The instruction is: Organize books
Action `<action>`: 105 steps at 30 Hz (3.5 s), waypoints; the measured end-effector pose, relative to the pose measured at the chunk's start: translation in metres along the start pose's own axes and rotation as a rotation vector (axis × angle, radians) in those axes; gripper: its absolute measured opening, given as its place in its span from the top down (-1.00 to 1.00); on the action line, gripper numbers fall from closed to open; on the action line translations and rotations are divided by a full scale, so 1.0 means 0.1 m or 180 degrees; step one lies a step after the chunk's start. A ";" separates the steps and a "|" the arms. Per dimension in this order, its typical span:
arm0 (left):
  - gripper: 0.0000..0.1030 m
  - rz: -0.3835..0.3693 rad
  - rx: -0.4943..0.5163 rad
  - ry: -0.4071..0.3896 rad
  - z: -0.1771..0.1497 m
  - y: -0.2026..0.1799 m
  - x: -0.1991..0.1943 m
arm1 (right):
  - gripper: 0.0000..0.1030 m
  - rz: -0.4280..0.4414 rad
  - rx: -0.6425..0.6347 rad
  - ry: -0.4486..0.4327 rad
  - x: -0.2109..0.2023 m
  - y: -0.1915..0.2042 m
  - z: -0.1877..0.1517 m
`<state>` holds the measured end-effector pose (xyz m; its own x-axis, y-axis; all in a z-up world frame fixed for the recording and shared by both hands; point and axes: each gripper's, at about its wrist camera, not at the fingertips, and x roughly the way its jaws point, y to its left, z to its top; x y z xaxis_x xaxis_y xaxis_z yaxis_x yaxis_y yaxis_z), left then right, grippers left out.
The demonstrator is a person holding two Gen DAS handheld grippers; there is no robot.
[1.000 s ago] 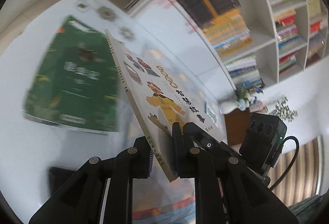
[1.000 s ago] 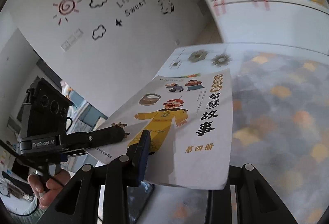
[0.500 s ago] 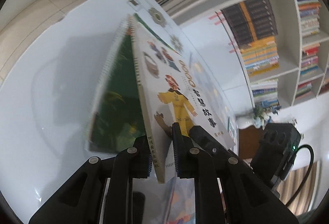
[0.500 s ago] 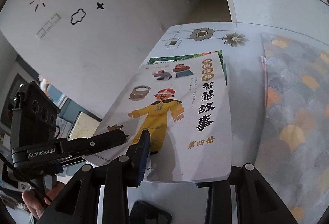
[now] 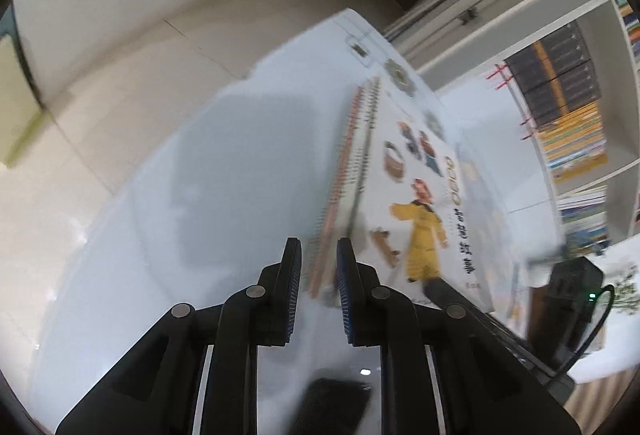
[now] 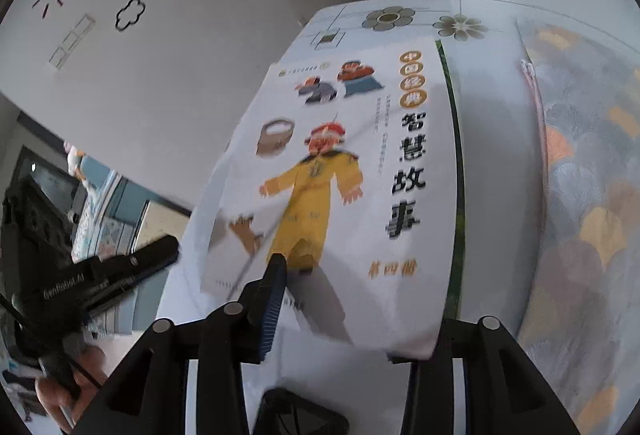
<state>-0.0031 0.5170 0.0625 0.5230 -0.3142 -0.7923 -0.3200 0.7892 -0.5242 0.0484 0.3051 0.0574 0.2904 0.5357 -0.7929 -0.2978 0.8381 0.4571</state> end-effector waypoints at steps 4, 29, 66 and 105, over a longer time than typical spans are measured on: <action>0.70 0.0172 0.0222 -0.0093 -0.11 -0.16 -0.21 | -0.10 0.0116 -0.0041 0.0159 -0.19 -0.10 -0.21; 0.43 -0.0011 0.2245 0.0236 -1.93 -4.15 0.47 | -0.39 -0.1267 0.1168 -0.1010 -3.22 -3.17 -1.18; 0.51 -0.0225 0.2417 0.1272 -2.76 -5.82 3.23 | 0.09 -0.1518 0.1472 -0.0643 -3.23 -5.83 -0.98; 0.81 -0.1949 0.0602 0.2258 -2.80 -5.59 3.28 | -0.22 0.0645 0.2486 -0.0732 -3.43 -6.32 -1.63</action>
<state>0.1260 -0.1752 0.0084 -0.0633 -0.8985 -0.4344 0.0159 0.4343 -0.9006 -0.0110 -0.4256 -0.0251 0.5026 0.6203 -0.6022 0.3265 0.5088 0.7966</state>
